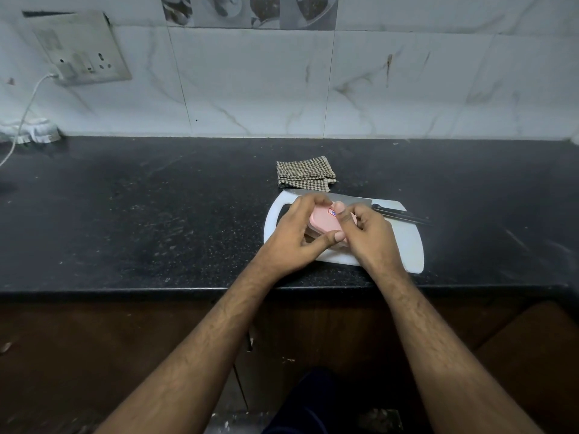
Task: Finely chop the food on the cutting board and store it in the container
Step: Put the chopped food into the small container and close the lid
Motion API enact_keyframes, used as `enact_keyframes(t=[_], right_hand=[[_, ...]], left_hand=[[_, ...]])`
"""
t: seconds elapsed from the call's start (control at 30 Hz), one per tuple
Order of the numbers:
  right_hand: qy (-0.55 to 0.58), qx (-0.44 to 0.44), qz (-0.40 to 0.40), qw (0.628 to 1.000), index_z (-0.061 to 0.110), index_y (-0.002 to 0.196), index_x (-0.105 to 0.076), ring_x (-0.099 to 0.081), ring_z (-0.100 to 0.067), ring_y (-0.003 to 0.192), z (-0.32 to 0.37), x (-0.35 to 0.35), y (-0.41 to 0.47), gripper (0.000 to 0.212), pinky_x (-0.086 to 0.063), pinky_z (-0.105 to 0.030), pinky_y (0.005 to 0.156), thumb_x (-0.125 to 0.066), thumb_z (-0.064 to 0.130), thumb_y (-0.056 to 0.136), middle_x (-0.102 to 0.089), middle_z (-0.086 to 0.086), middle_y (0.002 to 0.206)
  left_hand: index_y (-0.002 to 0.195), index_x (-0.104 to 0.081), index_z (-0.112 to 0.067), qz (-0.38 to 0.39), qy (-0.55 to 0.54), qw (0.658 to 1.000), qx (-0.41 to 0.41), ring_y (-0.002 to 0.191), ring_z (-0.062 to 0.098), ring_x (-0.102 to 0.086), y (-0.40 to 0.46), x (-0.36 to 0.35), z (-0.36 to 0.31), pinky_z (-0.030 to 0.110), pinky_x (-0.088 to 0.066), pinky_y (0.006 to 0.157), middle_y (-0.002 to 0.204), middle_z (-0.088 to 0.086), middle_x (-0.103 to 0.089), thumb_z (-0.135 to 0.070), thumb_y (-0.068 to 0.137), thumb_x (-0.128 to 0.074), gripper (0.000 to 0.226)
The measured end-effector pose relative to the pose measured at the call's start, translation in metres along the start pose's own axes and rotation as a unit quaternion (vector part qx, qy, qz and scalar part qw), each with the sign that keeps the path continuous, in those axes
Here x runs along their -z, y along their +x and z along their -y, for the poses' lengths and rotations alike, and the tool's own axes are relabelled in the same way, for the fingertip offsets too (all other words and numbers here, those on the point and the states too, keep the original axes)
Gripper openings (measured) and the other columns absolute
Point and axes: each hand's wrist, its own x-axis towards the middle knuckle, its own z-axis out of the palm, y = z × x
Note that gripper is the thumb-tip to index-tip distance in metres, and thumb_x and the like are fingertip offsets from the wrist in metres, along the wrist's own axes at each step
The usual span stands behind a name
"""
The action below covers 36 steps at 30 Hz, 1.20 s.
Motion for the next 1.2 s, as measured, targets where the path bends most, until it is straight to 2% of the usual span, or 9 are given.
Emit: enact_keyframes(t=[0.2, 0.33, 0.43, 0.57, 0.8, 0.87, 0.97, 1.03, 1.2], right_hand=[[0.035, 0.003, 0.01, 0.999, 0.028, 0.097, -0.07, -0.064, -0.006, 0.073, 0.003, 0.002, -0.003, 0.044, -0.048, -0.026, 0.063, -0.042, 0.063, 0.1, -0.071, 0.01, 0.079], [0.102, 0.047, 0.052, 0.992, 0.033, 0.13, -0.065, -0.059, 0.006, 0.108, 0.002, 0.004, -0.004, 0.044, -0.049, -0.011, 0.084, -0.044, 0.058, 0.101, -0.065, 0.013, 0.122], [0.13, 0.098, 0.116, 0.98, 0.037, 0.142, -0.054, -0.049, -0.003, 0.13, -0.001, 0.004, -0.006, 0.058, -0.044, -0.022, 0.104, -0.064, 0.059, 0.089, -0.052, 0.013, 0.138], [0.087, 0.14, 0.135, 0.977, 0.041, 0.145, -0.047, -0.044, -0.002, 0.134, -0.002, 0.003, -0.006, 0.081, -0.04, -0.025, 0.11, -0.085, 0.045, 0.074, -0.047, 0.014, 0.143], [0.094, 0.17, 0.08, 0.978, 0.022, 0.136, -0.06, -0.046, -0.001, 0.134, 0.001, 0.005, -0.01, 0.056, -0.037, -0.012, 0.105, -0.081, 0.017, 0.084, -0.053, 0.01, 0.142], [0.111, 0.155, 0.071, 0.979, 0.024, 0.133, -0.061, -0.052, 0.0, 0.126, 0.001, 0.006, -0.01, 0.052, -0.041, -0.012, 0.099, -0.08, 0.019, 0.085, -0.057, 0.012, 0.137], [0.161, 0.092, 0.072, 0.98, 0.037, 0.133, -0.058, -0.063, -0.003, 0.088, 0.003, 0.007, -0.01, 0.051, -0.052, -0.021, 0.067, -0.079, 0.029, 0.087, -0.067, 0.015, 0.115], [0.189, 0.062, 0.068, 0.978, 0.045, 0.134, -0.055, -0.062, -0.01, 0.073, 0.003, 0.008, -0.011, 0.053, -0.053, -0.029, 0.054, -0.077, 0.034, 0.087, -0.07, 0.012, 0.096], [0.219, 0.048, 0.051, 0.973, 0.043, 0.135, -0.055, -0.065, -0.04, 0.082, 0.001, 0.009, -0.009, 0.052, -0.049, -0.034, 0.05, -0.076, 0.035, 0.088, -0.07, 0.008, 0.106]], left_hand=[[0.124, -0.053, -0.02, -0.013, -0.073, 0.996, 0.041, 0.107, 0.015, -0.062, 0.001, 0.002, 0.002, 0.032, -0.057, 0.084, 0.121, -0.003, -0.06, -0.039, 0.086, -0.08, 0.05], [0.12, -0.053, -0.022, -0.055, -0.109, 0.989, 0.078, 0.1, 0.012, -0.066, 0.001, 0.005, 0.001, 0.03, -0.058, 0.08, 0.115, -0.002, -0.065, -0.047, 0.087, -0.076, 0.047], [0.119, -0.053, -0.021, -0.086, -0.17, 0.975, 0.115, 0.094, 0.015, -0.072, 0.0, 0.006, 0.001, 0.037, -0.062, 0.078, 0.109, -0.001, -0.072, -0.046, 0.091, -0.072, 0.042], [0.117, -0.056, -0.022, -0.098, -0.176, 0.969, 0.145, 0.083, 0.016, -0.076, 0.0, 0.007, 0.0, 0.036, -0.06, 0.069, 0.097, -0.002, -0.076, -0.045, 0.097, -0.066, 0.033], [0.118, -0.055, -0.018, -0.095, -0.125, 0.978, 0.135, 0.067, 0.007, -0.071, -0.002, 0.007, -0.011, 0.028, -0.057, 0.061, 0.088, -0.002, -0.073, -0.048, 0.099, -0.059, 0.036], [0.126, -0.053, -0.022, -0.075, -0.087, 0.988, 0.104, 0.083, 0.0, -0.069, -0.002, 0.007, -0.008, 0.023, -0.054, 0.073, 0.103, -0.007, -0.07, -0.052, 0.098, -0.061, 0.042], [0.141, -0.05, -0.029, -0.075, -0.056, 0.992, 0.086, 0.118, 0.005, -0.059, -0.003, 0.008, -0.004, 0.028, -0.054, 0.096, 0.132, -0.007, -0.054, -0.057, 0.088, -0.07, 0.063], [0.142, -0.05, -0.031, -0.079, -0.073, 0.991, 0.08, 0.123, 0.009, -0.057, -0.003, 0.009, -0.006, 0.034, -0.054, 0.1, 0.136, -0.008, -0.051, -0.053, 0.086, -0.076, 0.066], [0.135, -0.054, -0.029, -0.071, -0.082, 0.991, 0.072, 0.111, 0.007, -0.064, -0.001, 0.011, -0.014, 0.019, -0.052, 0.078, 0.123, -0.013, -0.066, -0.038, 0.091, -0.077, 0.05]])
